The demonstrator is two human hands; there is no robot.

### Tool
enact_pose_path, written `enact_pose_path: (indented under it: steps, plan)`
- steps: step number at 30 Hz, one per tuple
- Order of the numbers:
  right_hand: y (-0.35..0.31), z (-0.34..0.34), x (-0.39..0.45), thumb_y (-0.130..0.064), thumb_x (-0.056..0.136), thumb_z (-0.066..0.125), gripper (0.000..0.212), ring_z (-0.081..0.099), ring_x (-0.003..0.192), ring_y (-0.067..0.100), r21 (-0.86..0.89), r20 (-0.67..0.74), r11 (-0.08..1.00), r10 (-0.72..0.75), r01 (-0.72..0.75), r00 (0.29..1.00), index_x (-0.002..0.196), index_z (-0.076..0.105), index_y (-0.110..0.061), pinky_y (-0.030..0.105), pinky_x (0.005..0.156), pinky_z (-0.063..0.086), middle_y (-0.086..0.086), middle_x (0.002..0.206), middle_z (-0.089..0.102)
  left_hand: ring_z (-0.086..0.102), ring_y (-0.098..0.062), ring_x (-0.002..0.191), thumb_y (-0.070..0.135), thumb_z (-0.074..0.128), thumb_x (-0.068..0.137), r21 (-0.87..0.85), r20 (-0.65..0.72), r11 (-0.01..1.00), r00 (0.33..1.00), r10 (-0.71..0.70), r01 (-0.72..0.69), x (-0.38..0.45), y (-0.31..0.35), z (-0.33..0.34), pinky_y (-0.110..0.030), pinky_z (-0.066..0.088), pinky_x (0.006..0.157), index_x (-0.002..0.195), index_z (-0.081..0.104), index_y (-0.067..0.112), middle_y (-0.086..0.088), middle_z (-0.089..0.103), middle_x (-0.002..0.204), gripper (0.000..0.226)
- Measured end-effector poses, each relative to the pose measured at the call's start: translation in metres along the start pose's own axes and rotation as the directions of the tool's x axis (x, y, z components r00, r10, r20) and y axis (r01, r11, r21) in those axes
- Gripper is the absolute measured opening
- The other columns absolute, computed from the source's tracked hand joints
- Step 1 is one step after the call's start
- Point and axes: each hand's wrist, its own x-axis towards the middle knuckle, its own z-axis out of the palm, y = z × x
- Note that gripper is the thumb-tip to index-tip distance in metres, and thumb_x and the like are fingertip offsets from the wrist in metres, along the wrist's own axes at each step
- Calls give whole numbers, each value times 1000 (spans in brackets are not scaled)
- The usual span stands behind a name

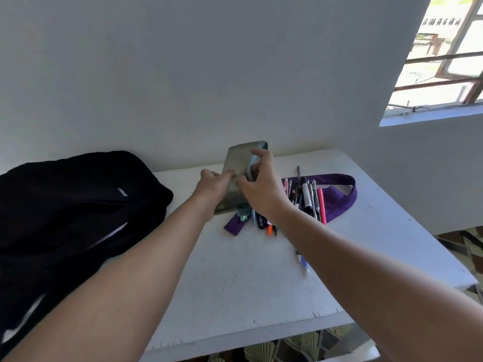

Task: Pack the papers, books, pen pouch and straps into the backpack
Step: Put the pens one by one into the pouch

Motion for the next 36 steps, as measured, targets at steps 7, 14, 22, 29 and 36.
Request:
enact_pose_path:
  steps: [7,14,22,29,36]
  plan:
    - [28,59,-12,-19,96,73,83,68,90,17,-174,321,976,183,-132,929,160,20,-26,35,69,63,5,106,67,60,-20,93,63,66,81,606,-88,795,994,71,-3,7,-50,-81,-34,50,72,115,53,18,-5,59,112,58]
    - [39,58,-11,-16,103,51,24,68,79,17,-602,412,790,183,116,892,118,69,-20,30,64,59,2,100,72,63,-27,94,87,22,88,836,47,547,999,3,-41,0,-54,-58,-31,42,64,126,64,5,-13,67,119,100]
    - [44,32,13,-31,103,55,19,62,81,19,-735,142,674,55,68,988,116,60,-19,32,60,50,0,100,64,60,-21,90,85,59,73,894,-25,448,998,55,-2,2,-63,-36,-28,41,62,119,65,14,-3,64,101,86]
    - [52,32,21,-40,102,57,25,58,72,19,-890,136,455,197,32,971,102,47,-16,30,51,41,-1,83,56,55,-20,85,53,61,87,872,26,485,996,87,-65,0,-61,-41,-28,38,57,108,61,15,-1,56,95,43]
    - [49,39,22,-43,95,60,30,60,66,19,-870,129,490,329,-52,936,82,56,-16,28,53,43,2,81,65,51,-19,69,13,54,85,836,41,546,999,33,-52,0,-58,-63,-25,33,49,79,51,13,-6,55,89,7]
